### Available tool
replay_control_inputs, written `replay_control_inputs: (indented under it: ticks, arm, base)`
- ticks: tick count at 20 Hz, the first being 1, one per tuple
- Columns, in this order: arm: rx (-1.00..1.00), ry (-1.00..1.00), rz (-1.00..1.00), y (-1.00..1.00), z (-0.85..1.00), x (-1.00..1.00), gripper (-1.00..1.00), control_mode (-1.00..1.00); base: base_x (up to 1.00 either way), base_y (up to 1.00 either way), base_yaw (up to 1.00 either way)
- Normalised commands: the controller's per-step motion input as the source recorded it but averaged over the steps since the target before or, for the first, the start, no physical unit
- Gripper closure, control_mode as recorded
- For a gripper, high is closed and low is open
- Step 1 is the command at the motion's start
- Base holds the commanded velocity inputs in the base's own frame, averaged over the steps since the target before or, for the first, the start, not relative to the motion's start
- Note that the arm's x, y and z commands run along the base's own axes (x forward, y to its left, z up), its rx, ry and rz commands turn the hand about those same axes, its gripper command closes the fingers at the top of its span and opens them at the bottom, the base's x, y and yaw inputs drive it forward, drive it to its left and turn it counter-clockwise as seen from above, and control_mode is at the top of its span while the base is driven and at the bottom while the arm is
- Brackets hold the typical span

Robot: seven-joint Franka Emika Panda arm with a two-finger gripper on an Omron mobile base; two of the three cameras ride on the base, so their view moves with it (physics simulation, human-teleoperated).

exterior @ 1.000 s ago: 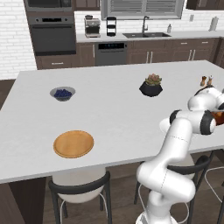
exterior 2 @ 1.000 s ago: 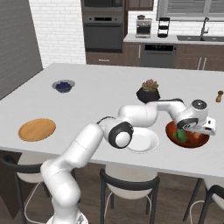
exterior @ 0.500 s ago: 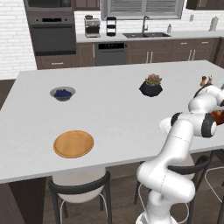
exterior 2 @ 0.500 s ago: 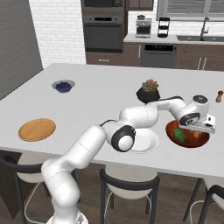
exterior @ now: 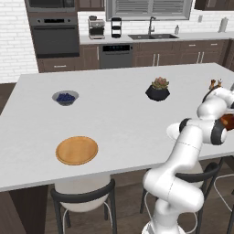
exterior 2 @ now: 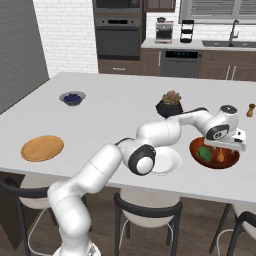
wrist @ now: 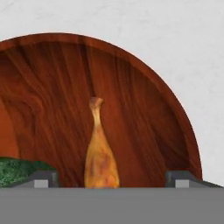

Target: Pick the chicken drumstick and broccoli from their plates and place them in the bowl. Then put the bowl in the fridge.

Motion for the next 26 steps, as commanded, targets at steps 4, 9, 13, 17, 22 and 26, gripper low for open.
replay_control_inputs:
  ticks: [4,9,13,17,22,26]
  arm:
    - [-0.08,0.00,0.00,0.57,0.43,-0.59,-1.00,-1.00]
    - [-0.22,0.00,0.00,0.97,0.22,-0.64,-1.00,-1.00]
    - [-0.22,-0.03,0.00,0.95,-0.19,-0.94,-1.00,-1.00]
    - [-0.33,0.00,0.02,1.00,0.09,-0.40,-1.00,-1.00]
    - [-0.35,0.00,0.16,0.99,0.05,-0.15,-1.00,-1.00]
    - [-0.16,0.00,0.23,0.49,-0.01,0.51,-1.00,-1.00]
  base:
    - [0.00,0.00,0.00]
    - [0.00,0.00,0.00]
    - [0.00,0.00,0.00]
    - [0.00,0.00,0.00]
    - [0.00,0.00,0.00]
    - [0.00,0.00,0.00]
